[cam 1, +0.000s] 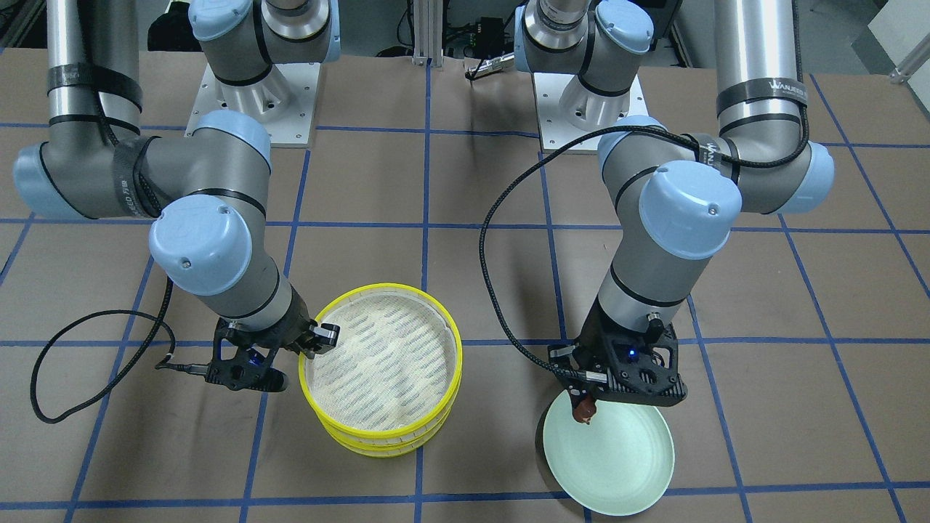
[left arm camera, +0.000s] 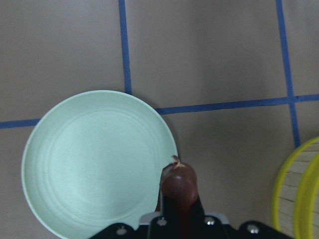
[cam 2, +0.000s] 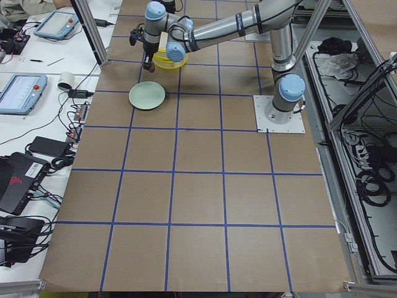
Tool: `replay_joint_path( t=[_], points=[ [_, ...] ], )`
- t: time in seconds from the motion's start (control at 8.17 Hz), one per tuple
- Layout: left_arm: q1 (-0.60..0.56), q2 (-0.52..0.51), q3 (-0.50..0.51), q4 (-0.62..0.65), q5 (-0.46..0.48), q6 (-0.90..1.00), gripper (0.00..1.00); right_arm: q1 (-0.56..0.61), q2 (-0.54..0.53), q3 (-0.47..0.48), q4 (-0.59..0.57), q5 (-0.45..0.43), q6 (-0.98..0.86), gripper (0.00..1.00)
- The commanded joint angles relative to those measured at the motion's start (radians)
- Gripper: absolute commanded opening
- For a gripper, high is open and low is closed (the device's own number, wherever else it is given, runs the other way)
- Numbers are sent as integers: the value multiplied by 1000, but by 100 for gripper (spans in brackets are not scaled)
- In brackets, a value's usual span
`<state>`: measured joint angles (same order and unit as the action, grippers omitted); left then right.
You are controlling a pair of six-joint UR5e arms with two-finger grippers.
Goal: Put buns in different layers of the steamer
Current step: 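Lift the dark brown bun off the plate with the left gripper, then drop the dark bun into the top tier with the left while the right releases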
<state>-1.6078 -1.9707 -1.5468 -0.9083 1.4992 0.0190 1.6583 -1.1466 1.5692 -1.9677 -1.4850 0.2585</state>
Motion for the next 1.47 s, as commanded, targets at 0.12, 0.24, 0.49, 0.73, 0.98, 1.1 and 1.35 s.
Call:
replay_joint_path(
  t=[0.12,0.24,0.49,0.73,0.98,1.1,1.35],
  points=[
    [-76,33,-6,-6,-152,-390,0,0,1,5,-3,-8,1,11],
    [-98,29,-21,-6,-163,-459,0,-2,2,5,-14,-6,1,12],
    [-148,20,-70,12,-195,-632,0,-2,2,5,-16,-6,1,12],
    [-193,19,-65,17,-240,-790,0,-2,4,8,-16,-15,-1,33],
    [-193,20,-64,23,-241,-833,16,-2,4,8,-16,-17,7,47],
    [-193,12,-62,29,-240,-824,43,-2,1,8,-14,-15,2,57],
    [-192,9,-59,42,-240,-835,86,-43,-25,-6,-10,-15,-51,70]
  ],
)
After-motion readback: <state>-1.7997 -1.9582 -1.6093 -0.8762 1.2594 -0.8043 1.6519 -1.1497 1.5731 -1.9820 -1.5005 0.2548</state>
